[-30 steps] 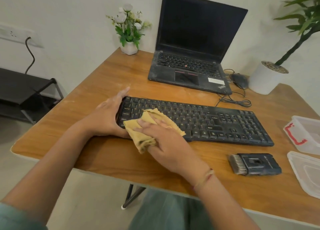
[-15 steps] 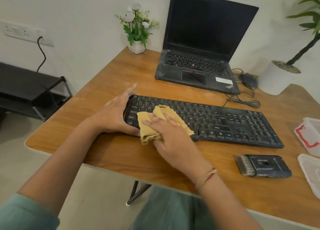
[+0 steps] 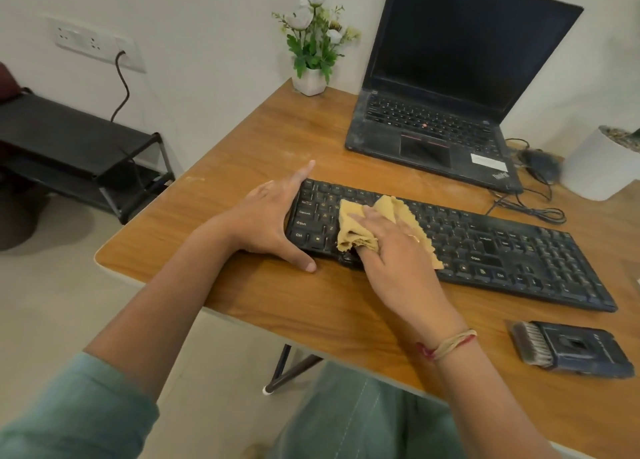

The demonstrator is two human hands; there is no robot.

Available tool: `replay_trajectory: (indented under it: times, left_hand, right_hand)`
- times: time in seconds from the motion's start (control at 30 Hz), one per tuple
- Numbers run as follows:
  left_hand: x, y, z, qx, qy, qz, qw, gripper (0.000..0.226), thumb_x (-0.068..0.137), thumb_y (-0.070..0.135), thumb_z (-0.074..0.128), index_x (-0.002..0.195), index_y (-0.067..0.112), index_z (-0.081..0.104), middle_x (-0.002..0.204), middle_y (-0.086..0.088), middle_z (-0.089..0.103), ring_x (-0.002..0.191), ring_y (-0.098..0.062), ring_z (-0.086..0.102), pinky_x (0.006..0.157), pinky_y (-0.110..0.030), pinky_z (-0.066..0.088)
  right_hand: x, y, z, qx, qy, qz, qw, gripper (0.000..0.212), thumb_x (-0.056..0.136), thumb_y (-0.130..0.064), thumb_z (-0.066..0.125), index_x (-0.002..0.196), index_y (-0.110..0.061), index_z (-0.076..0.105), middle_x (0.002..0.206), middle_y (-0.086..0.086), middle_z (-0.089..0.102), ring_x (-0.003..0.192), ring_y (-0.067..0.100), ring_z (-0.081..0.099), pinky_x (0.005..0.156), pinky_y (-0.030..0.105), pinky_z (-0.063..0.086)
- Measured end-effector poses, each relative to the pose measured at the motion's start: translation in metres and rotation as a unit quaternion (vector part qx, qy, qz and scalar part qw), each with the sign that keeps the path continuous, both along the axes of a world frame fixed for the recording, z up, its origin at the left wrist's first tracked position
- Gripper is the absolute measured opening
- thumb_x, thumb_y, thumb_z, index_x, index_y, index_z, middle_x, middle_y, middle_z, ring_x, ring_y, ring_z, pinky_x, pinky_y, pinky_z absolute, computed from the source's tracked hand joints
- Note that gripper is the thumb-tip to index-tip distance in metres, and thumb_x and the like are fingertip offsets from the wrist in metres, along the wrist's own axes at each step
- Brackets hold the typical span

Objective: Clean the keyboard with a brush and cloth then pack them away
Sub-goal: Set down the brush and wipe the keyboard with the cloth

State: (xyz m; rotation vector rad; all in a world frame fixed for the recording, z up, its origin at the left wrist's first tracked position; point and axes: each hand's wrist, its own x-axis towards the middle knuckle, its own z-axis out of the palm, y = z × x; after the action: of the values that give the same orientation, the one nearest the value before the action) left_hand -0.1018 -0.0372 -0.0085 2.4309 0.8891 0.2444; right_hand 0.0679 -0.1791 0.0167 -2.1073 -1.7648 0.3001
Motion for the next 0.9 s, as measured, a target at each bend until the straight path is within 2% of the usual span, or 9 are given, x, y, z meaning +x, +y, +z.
replay_trajectory:
  times: [0.1,0.17,0.27,0.37,0.53,0.63,0.73,0.8,0.9]
  left_hand:
    - [0.0,0.001,0.001,-0.004,-0.011,0.001,1.0,0.148,0.037,0.078,0.071,0.15,0.034,-0.012,0.159,0.003,0.013,0.143,-0.013,0.015,0.116,-0.033,0.007]
    - [-0.001,0.0,0.001,-0.01,-0.013,-0.004,1.0,0.148,0.038,0.076,0.075,0.15,0.035,-0.012,0.159,0.004,0.012,0.143,-0.012,0.013,0.115,-0.032,0.006]
    - [-0.002,-0.002,0.004,-0.014,-0.011,-0.011,1.0,0.148,0.041,0.07,0.082,0.15,0.034,-0.012,0.159,0.005,0.01,0.142,-0.01,0.013,0.114,-0.031,0.004]
    - [-0.001,-0.001,0.005,-0.009,-0.01,-0.012,1.0,0.148,0.041,0.07,0.081,0.15,0.032,-0.011,0.16,0.005,0.009,0.143,-0.012,0.013,0.117,-0.036,0.005]
    - [-0.002,-0.001,0.004,-0.017,-0.011,-0.008,1.0,0.146,0.038,0.079,0.07,0.15,0.033,-0.01,0.16,0.005,0.009,0.144,-0.013,0.012,0.117,-0.037,0.006]
    - [-0.002,0.0,0.003,-0.024,-0.025,0.002,0.999,0.143,0.04,0.081,0.067,0.151,0.034,-0.009,0.16,0.004,0.012,0.144,-0.017,0.014,0.116,-0.037,0.009]
    - [-0.002,-0.001,0.002,-0.032,-0.03,0.008,0.999,0.146,0.038,0.08,0.07,0.149,0.036,-0.014,0.159,0.004,0.012,0.144,-0.017,0.015,0.115,-0.036,0.01]
    - [-0.002,-0.001,0.002,-0.045,-0.04,0.018,0.998,0.151,0.036,0.078,0.074,0.147,0.038,-0.02,0.16,0.003,0.01,0.145,-0.016,0.012,0.116,-0.036,0.008]
    - [-0.001,-0.005,0.006,-0.046,-0.032,0.035,0.998,0.153,0.032,0.078,0.072,0.144,0.04,-0.025,0.161,0.006,0.003,0.14,-0.007,-0.003,0.113,-0.032,-0.009]
  right_hand:
    - [-0.003,-0.006,0.004,0.02,0.057,0.068,0.996,0.037,0.096,-0.024,0.046,0.132,-0.035,0.051,0.14,-0.019,0.044,0.138,0.002,0.027,0.115,0.028,0.021]
    - [0.006,-0.015,0.01,0.03,0.102,0.084,0.991,0.021,0.094,-0.026,0.048,0.1,-0.04,0.063,0.106,-0.023,0.063,0.1,-0.012,0.053,0.085,0.017,0.043]
    - [0.031,-0.026,0.021,0.008,0.126,0.019,0.992,0.02,0.092,-0.02,0.053,0.076,-0.028,0.062,0.055,-0.018,0.059,0.052,-0.001,0.053,0.043,0.009,0.036]
    - [0.054,-0.028,0.028,0.044,0.099,-0.099,0.989,0.025,0.093,-0.022,0.054,0.073,-0.01,0.063,0.036,-0.006,0.046,0.031,0.008,0.035,0.032,0.012,0.023]
    - [0.083,-0.033,0.029,0.235,0.062,-0.255,0.936,0.04,0.099,-0.031,0.043,0.064,-0.012,0.044,0.061,0.009,0.046,0.058,0.027,0.041,0.051,0.031,0.027]
    - [0.085,-0.027,0.02,0.137,0.03,-0.265,0.954,0.032,0.1,-0.031,0.038,0.105,-0.006,0.057,0.108,0.022,0.059,0.098,0.039,0.054,0.08,0.043,0.044]
    - [0.065,-0.021,0.011,-0.027,-0.011,-0.23,0.973,0.047,0.1,-0.037,0.032,0.142,-0.018,0.04,0.157,0.013,0.021,0.133,0.039,0.037,0.105,0.043,0.033]
    - [0.047,-0.02,0.005,-0.069,-0.08,-0.153,0.983,0.051,0.099,-0.04,0.03,0.149,-0.032,0.023,0.16,0.005,-0.006,0.144,0.034,0.015,0.116,0.044,0.017]
    - [0.029,-0.024,0.001,-0.08,-0.088,-0.049,0.992,0.055,0.099,-0.034,0.034,0.148,-0.042,0.009,0.156,-0.002,-0.019,0.146,0.023,-0.005,0.116,0.037,0.001]
